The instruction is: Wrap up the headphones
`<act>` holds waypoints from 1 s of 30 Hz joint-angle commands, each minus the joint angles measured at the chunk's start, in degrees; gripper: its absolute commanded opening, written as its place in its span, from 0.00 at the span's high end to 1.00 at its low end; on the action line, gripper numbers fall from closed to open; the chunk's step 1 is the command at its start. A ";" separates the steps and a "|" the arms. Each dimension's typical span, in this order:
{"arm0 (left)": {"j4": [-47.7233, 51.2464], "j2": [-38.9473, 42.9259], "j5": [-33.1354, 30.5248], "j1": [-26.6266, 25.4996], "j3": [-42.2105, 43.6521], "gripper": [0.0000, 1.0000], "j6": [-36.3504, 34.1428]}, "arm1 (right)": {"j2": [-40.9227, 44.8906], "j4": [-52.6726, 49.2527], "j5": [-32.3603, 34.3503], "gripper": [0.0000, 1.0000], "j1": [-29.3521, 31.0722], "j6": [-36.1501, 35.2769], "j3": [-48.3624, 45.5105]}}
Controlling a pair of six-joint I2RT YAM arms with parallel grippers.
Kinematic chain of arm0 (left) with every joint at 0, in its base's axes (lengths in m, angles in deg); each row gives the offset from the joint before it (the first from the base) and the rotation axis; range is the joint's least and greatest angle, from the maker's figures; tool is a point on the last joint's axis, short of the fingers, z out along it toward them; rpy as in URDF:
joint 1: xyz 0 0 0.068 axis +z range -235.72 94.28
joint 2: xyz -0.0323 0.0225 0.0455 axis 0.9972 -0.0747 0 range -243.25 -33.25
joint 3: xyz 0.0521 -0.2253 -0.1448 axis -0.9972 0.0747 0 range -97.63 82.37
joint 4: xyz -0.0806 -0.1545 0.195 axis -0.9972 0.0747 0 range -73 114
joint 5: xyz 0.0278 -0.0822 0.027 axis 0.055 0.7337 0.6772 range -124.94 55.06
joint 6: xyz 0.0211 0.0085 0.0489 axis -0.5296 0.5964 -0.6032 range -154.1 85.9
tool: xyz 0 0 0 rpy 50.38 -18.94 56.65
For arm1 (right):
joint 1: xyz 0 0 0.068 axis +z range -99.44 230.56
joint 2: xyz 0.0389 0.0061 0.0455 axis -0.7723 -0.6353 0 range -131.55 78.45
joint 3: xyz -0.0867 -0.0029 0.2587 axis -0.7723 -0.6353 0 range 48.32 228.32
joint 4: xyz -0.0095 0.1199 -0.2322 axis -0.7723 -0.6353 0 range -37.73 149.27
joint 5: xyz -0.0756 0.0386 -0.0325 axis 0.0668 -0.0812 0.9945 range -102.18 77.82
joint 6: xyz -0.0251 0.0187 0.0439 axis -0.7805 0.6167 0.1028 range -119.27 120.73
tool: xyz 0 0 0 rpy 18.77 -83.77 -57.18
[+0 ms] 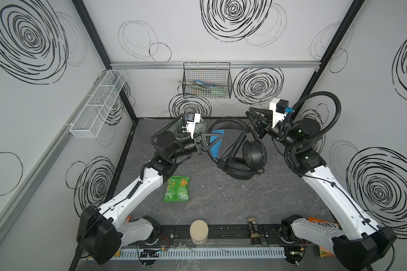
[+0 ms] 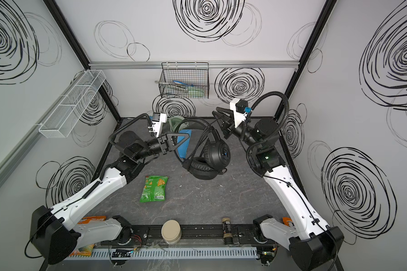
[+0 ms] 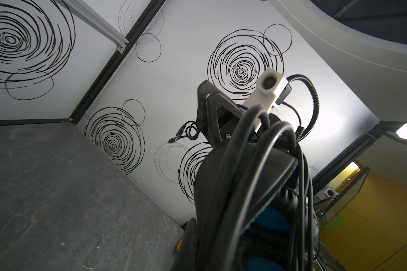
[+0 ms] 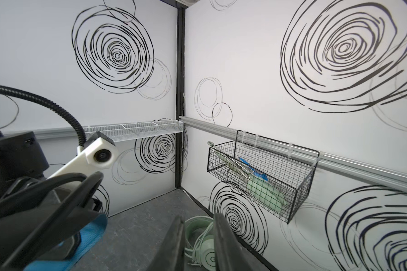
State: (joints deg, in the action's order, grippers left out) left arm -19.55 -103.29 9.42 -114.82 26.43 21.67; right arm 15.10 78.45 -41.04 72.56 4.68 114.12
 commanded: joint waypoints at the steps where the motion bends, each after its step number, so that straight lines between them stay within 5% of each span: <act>1: -18.42 0.37 0.61 -0.63 -2.70 1.00 7.22 | 1.27 4.93 0.44 0.72 -1.42 7.60 -2.80; 15: -19.50 -4.68 -16.51 -2.42 -5.46 1.00 10.27 | 0.96 13.05 -1.50 0.72 -1.10 19.64 -10.86; 30: -12.41 -11.25 -41.08 -8.30 -4.00 1.00 15.12 | 0.10 17.15 5.97 0.76 -1.82 35.67 -25.86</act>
State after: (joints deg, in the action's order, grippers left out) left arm -25.48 -114.31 -22.42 -122.49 23.52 31.73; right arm 15.69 91.73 -37.31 71.20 33.99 91.01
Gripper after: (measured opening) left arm 0.105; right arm 0.272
